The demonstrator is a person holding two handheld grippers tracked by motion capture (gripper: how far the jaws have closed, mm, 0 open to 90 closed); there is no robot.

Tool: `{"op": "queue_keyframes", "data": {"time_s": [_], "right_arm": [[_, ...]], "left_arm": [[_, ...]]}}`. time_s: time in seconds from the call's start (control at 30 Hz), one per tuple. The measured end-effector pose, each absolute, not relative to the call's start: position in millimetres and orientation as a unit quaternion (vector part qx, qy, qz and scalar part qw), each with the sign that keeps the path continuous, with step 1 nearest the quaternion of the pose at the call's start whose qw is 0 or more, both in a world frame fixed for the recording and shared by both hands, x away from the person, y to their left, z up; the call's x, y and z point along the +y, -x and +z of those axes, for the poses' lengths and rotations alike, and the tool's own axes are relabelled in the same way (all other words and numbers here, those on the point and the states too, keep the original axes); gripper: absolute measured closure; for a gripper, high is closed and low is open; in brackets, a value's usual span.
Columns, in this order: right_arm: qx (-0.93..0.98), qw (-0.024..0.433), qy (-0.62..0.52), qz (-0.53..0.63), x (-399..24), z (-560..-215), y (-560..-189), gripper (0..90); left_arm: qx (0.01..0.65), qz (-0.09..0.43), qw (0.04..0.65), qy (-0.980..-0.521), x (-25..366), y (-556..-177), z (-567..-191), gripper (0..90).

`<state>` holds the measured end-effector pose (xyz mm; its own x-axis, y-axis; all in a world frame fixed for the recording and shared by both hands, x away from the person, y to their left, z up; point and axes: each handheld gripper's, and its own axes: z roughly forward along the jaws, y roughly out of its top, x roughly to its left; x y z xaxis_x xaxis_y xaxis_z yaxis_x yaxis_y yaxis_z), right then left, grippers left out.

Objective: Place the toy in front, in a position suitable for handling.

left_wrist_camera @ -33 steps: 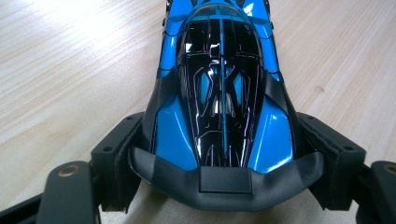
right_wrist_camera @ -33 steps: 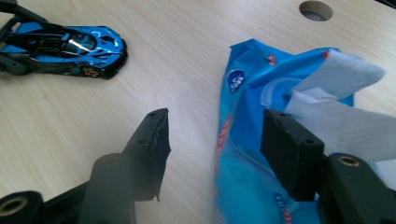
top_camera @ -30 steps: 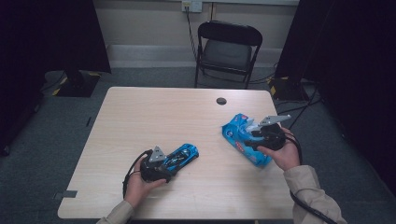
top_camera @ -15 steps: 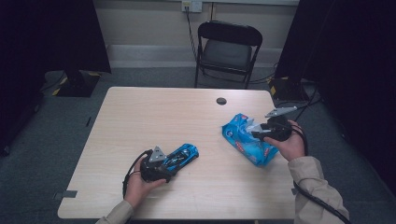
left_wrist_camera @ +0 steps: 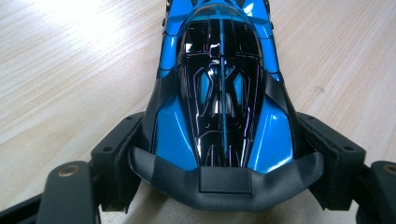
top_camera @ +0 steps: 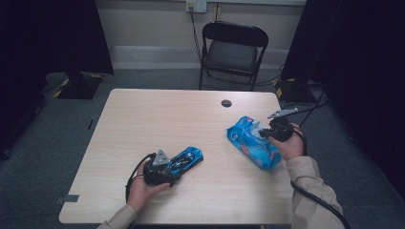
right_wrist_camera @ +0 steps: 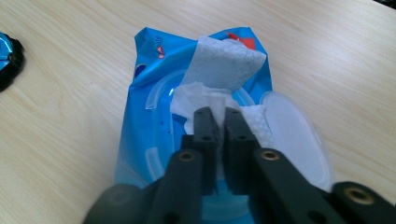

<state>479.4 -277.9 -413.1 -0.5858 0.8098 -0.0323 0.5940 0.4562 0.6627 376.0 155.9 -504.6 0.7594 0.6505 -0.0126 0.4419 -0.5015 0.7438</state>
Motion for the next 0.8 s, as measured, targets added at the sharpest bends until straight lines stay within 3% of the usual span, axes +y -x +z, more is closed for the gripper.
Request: {"op": "queue_keyframes", "data": {"time_s": [0.8], "right_arm": [[0.814,0.177,-0.435,0.342,-283,-374,-474,89.7]], "left_arm": [[0.316,0.136,0.386,-0.856,155,-378,-505,23.6]]}}
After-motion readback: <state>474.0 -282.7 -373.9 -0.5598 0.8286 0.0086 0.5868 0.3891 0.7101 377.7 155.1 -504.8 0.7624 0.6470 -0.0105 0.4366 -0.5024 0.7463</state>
